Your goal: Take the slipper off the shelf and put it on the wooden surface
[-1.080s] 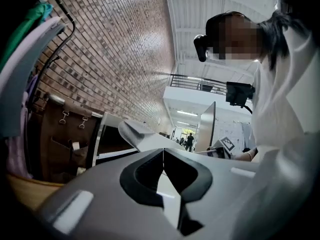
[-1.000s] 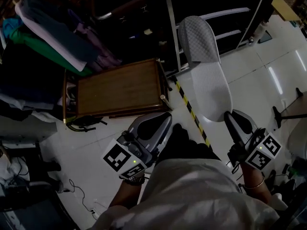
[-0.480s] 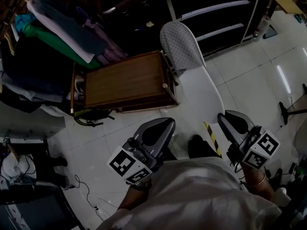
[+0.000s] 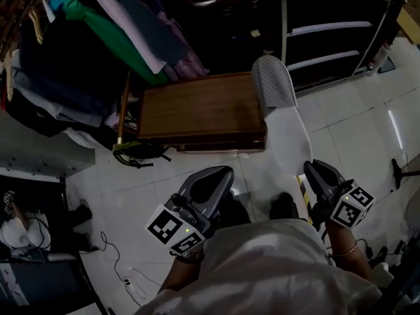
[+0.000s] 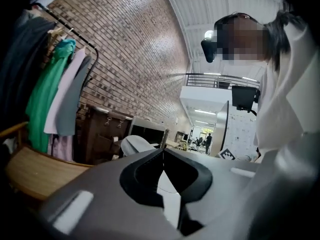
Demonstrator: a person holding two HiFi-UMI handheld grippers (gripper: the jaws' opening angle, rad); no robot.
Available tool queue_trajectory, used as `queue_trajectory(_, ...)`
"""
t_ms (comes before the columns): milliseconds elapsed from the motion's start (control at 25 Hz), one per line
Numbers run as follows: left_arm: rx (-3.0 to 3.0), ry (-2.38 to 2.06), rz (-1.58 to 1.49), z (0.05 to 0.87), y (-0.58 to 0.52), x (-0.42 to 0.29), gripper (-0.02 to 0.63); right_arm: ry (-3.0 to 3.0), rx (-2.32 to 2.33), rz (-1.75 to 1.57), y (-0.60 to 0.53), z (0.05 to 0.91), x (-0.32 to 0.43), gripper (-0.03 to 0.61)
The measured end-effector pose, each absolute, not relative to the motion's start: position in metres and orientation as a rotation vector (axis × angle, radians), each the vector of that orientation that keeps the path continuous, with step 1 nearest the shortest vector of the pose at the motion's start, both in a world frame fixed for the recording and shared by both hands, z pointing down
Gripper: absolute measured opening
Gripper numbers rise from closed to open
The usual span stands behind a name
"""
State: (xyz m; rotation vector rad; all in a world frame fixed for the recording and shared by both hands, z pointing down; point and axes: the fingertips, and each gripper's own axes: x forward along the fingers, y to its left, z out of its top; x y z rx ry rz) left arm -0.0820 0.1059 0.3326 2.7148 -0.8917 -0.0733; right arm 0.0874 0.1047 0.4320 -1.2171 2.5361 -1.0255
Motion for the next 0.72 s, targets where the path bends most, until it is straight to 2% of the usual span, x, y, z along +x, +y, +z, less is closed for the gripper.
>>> queue_trajectory(200,2.695,-0.944,-0.105,0.336,0.089,-0.186,0.0,2.403,-1.209,-1.234,0.065,0.478,0.002,0.031)
queue_trajectory(400,2.676,-0.993,-0.097,0.342,0.076,-0.277,0.0,2.343,-1.222,-1.294,0.003,0.522,-0.074,0.031)
queue_trajectory(560,2.674,-0.975,-0.084,0.337,0.063,-0.319,0.0,2.261,-1.188,-1.314,-0.052,0.552,-0.121,0.032)
queue_trajectory(720,2.67,-0.988,-0.091,0.335,0.05,-0.33,0.0,2.178,-1.305,-1.458,-0.08,0.609,-0.139,0.032)
